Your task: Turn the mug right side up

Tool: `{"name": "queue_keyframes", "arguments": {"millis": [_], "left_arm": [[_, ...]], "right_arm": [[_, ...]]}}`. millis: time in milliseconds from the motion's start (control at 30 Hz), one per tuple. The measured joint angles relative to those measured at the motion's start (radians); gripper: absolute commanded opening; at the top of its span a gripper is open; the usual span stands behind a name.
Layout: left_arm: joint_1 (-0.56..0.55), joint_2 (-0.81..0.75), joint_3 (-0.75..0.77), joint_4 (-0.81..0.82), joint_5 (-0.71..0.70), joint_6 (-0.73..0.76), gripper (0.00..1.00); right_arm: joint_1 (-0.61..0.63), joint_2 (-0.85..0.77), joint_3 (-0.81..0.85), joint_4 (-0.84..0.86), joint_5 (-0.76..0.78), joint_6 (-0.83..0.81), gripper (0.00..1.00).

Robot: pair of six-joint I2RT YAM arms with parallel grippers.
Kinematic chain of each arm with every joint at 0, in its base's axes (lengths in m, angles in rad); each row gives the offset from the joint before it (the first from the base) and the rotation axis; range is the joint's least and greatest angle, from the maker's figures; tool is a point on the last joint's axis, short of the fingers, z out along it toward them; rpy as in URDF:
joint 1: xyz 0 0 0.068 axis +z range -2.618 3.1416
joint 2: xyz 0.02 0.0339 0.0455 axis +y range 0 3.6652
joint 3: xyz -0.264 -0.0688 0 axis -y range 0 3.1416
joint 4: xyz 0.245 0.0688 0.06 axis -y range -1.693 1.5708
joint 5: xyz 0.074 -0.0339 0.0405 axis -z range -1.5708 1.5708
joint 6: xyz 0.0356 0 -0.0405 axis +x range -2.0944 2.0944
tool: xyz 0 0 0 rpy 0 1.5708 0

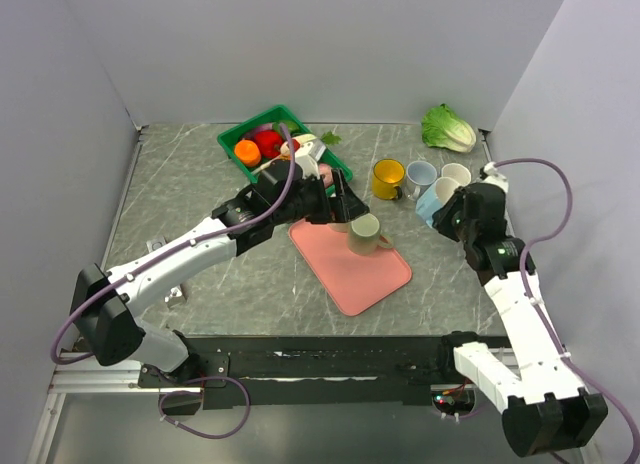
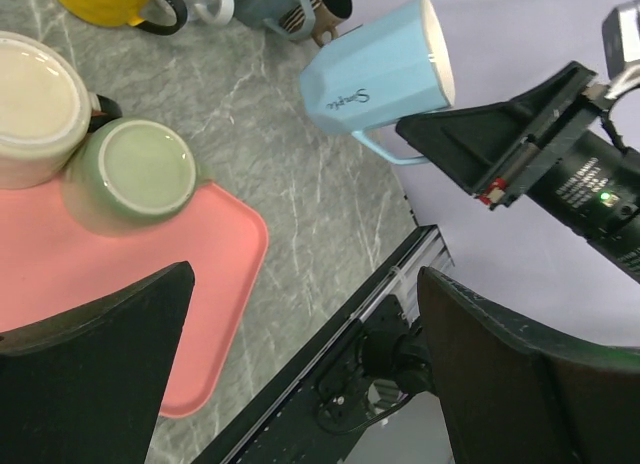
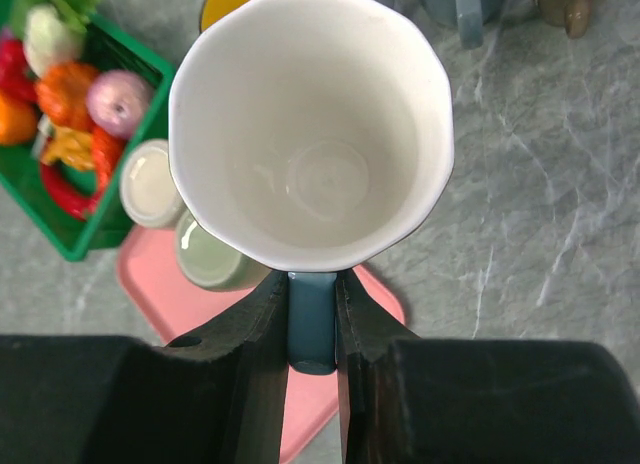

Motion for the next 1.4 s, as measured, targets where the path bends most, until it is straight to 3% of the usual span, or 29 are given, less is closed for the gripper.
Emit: {"name": "queue_keyframes", "arguments": {"millis": [300,667,1067,1400], "left_arm": [[0.0,0.0,0.029,-0.073,-0.003,0.075,0.96],[0.0,-0.003,0.039,-0.158,-0.044,0.122,0.96],[0.001,-0.004,0.049,-0.21,-0.063,0.137,0.96],[0.004,-0.018,0.048,-0.218,-0.07,0.131,0.96]], "right_arm": [[0.087,0.086,-0.109,0.141,0.083,-0.095,0.0],[0.115,0.248,-0.232,0.402,0.05,-0.139,0.0],[0.262,0.379,-0.246,0.547,0.121,-0.175,0.0],[0.272,0.457,-0.245,0.567,0.223,-0.175,0.0]]}}
